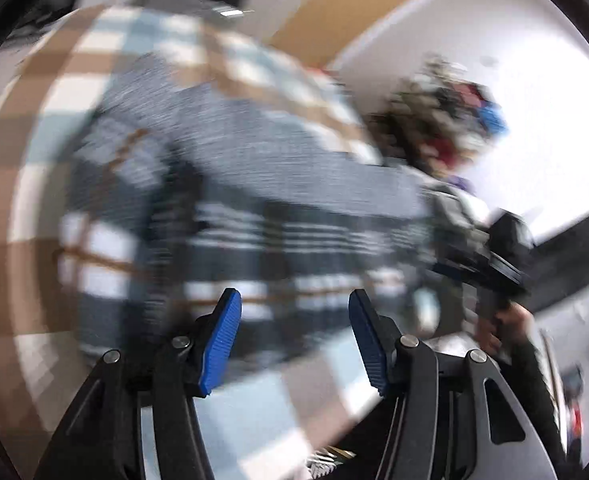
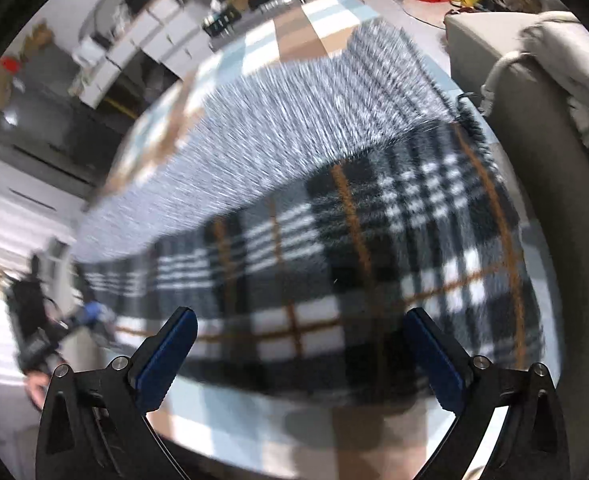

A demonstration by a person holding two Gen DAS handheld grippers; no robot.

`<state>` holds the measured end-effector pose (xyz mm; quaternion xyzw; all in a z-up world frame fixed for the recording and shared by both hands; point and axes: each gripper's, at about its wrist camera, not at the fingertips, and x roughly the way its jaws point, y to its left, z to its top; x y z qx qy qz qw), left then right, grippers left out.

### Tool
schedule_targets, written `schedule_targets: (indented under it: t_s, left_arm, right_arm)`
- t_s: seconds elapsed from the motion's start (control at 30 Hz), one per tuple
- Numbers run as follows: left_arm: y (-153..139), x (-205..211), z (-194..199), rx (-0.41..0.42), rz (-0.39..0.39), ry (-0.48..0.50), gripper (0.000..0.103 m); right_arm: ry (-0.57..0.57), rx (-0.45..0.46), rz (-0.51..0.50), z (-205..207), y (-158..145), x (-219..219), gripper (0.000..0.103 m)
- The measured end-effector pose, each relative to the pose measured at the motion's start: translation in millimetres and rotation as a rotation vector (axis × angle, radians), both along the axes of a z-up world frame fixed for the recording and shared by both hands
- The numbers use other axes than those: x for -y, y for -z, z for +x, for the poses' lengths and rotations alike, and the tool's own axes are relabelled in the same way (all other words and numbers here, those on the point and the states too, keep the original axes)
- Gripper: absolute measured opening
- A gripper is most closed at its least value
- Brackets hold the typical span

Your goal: Fold large clothes

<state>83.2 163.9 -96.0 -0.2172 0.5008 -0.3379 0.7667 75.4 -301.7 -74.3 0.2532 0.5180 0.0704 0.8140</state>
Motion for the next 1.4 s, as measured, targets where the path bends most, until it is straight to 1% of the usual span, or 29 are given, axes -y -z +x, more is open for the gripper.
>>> schedule_targets:
  t_s: [0.03, 0.1, 0.17, 0.2, 0.23, 0.27, 0.3, 0.33, 0.37, 0.43, 0.5, 0.53, 0.6, 0.67, 0.7, 0.77, 0.87, 0.93, 0.97, 1.0, 1.03, 1.07, 1.1, 1.13, 1.23, 1.27, 1.3, 1.37, 1.4]
  left_arm:
    - [-8, 2, -3, 0.032, -0.026, 0.016, 0.050]
    - [-14, 2, -3, 0.067, -0.037, 0.005, 0.051]
    - [-13, 6, 7, 0.081, -0.009, -0.023, 0.052]
    - [-13, 7, 15, 0.085, 0.020, -0.046, 0.052]
    - [-11, 8, 25, 0.081, 0.057, -0.071, 0.052]
    - [-7, 5, 33, 0.065, 0.080, -0.095, 0.052]
    - [-6, 2, 40, 0.047, 0.088, -0.123, 0.052]
    - [-5, -4, 44, 0.051, 0.066, -0.155, 0.052]
    - [-5, -11, 46, 0.060, 0.055, -0.190, 0.052]
    - [-3, -18, 49, 0.057, 0.060, -0.228, 0.052]
    - [6, -14, 55, 0.035, 0.043, -0.205, 0.053]
    - [10, -11, 56, 0.033, 0.053, -0.201, 0.053]
    - [14, -11, 56, 0.052, 0.093, -0.189, 0.052]
    - [16, -11, 52, 0.081, 0.119, -0.185, 0.052]
    - [16, -10, 52, 0.089, 0.121, -0.184, 0.052]
    - [18, -11, 49, 0.112, 0.124, -0.180, 0.052]
    - [19, -9, 50, 0.123, 0.139, -0.166, 0.052]
    - [14, -7, 47, 0.132, 0.151, -0.173, 0.052]
    - [12, -4, 47, 0.135, 0.169, -0.174, 0.052]
    - [7, 1, 44, 0.148, 0.204, -0.175, 0.053]
    - [0, 6, 38, 0.174, 0.239, -0.179, 0.053]
    - [-3, 11, 34, 0.199, 0.251, -0.171, 0.053]
    - [-7, 19, 28, 0.227, 0.255, -0.148, 0.053]
    - [-10, 29, 22, 0.246, 0.260, -0.115, 0.053]
    - [-9, 59, 8, 0.264, 0.294, -0.033, 0.056]
    - [-8, 71, 3, 0.272, 0.307, -0.006, 0.056]
    - [-7, 80, 2, 0.278, 0.318, 0.013, 0.056]
    - [-7, 109, -4, 0.298, 0.340, 0.076, 0.056]
    - [-6, 118, -5, 0.299, 0.345, 0.094, 0.056]
  right_arm:
    - [0.011, 0.013, 0.013, -6, -5, 4, 0.103]
    - [0.033, -0.008, -0.024, -10, -8, 9, 0.103]
    - [0.034, -0.033, -0.055, -10, -4, 12, 0.103]
    - [0.039, -0.053, -0.078, -7, -1, 16, 0.103]
    - [0.047, -0.079, -0.110, -2, 4, 18, 0.103]
    - [0.054, -0.123, -0.164, 6, 17, 25, 0.103]
    - [0.064, -0.184, -0.261, 11, 22, 24, 0.103]
    - [0.065, -0.196, -0.311, 14, 25, 16, 0.103]
    - [0.048, -0.186, -0.333, 17, 23, 13, 0.102]
    - [0.008, -0.148, -0.342, 24, 10, 3, 0.101]
    - [0.002, -0.094, -0.365, 33, -7, -5, 0.102]
    - [-0.004, -0.061, -0.378, 40, -15, -9, 0.102]
    - [-0.017, -0.051, -0.389, 55, -17, -15, 0.102]
    - [-0.022, -0.089, -0.382, 70, -7, -18, 0.102]
    - [-0.020, -0.121, -0.378, 79, 3, -19, 0.102]
    - [-0.016, -0.148, -0.413, 87, 20, -22, 0.102]
    - [-0.026, -0.138, -0.453, 89, 38, -28, 0.103]
    - [-0.010, -0.135, -0.435, 89, 39, -27, 0.103]
    - [-0.005, -0.139, -0.425, 88, 36, -25, 0.103]
    - [0.008, -0.132, -0.413, 82, 32, -22, 0.103]
    - [0.021, -0.113, -0.400, 75, 26, -17, 0.103]
    - [0.042, -0.076, -0.378, 65, 19, -14, 0.103]
    - [0.065, -0.027, -0.328, 47, 11, -10, 0.103]
    - [0.073, 0.001, -0.282, 37, 6, -8, 0.103]
    - [0.120, 0.099, -0.159, -12, -3, 1, 0.103]
    - [0.133, 0.113, -0.138, -22, -3, 2, 0.103]
    - [0.143, 0.122, -0.096, -34, -2, 5, 0.103]
    - [0.150, 0.113, -0.005, -48, 7, 8, 0.103]
    - [0.157, 0.097, 0.063, -54, 16, 10, 0.103]
